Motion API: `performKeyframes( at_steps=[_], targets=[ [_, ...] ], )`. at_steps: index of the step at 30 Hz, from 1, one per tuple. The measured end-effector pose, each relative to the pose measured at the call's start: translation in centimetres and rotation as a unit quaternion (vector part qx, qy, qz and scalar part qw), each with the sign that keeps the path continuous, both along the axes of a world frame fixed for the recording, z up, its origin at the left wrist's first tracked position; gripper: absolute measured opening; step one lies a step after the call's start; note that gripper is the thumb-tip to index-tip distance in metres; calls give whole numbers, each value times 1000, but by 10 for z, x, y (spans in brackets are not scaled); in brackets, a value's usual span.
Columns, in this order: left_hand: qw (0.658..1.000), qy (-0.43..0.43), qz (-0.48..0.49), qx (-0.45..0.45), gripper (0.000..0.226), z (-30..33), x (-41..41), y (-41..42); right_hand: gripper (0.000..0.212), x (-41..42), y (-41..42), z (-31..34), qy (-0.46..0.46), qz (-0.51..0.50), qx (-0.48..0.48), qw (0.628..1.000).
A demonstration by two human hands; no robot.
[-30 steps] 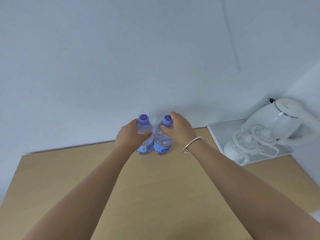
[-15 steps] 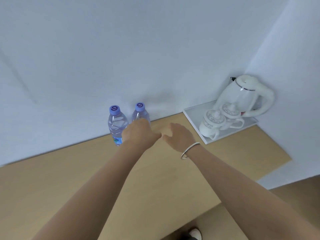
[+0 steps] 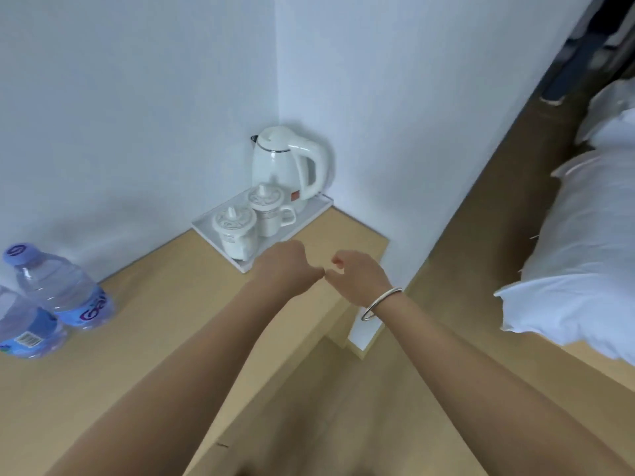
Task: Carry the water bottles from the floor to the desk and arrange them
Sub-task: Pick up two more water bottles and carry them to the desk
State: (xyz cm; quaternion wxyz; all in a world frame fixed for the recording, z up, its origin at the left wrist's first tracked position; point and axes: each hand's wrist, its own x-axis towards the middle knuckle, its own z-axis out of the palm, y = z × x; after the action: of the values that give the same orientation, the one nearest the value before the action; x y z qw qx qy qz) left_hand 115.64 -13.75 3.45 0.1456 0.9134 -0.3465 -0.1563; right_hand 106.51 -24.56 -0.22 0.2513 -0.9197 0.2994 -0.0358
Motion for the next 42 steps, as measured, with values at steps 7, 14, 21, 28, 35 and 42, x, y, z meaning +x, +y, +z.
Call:
performKeyframes(
  at_steps=[7, 14, 21, 28, 35, 42],
  targets=[
    [988, -15, -156, -10, 37, -5, -120, -145, 31, -141, -117, 3, 14, -139, -19, 990],
    [969, -34, -242, 22, 40, -15, -200, -228, 25, -248, -176, -3, 1, -264, 18, 964],
    [951, -65, -300, 31, 17, -30, -232, -304, 25, -288, -225, -21, 9, -312, 44, 949],
    [948, -51, -313, 34, 31, -44, -242, -406, 17, -299, -312, -17, 20, -336, 46, 941],
    [943, -36, -328, 27, 21, -40, -220, -520, 25, -281, -419, -7, 17, -357, 54, 933],
    [940, -20, -339, 19, 34, -47, -201, -611, 26, -261, -510, -9, 10, -360, 61, 931]
  ],
)
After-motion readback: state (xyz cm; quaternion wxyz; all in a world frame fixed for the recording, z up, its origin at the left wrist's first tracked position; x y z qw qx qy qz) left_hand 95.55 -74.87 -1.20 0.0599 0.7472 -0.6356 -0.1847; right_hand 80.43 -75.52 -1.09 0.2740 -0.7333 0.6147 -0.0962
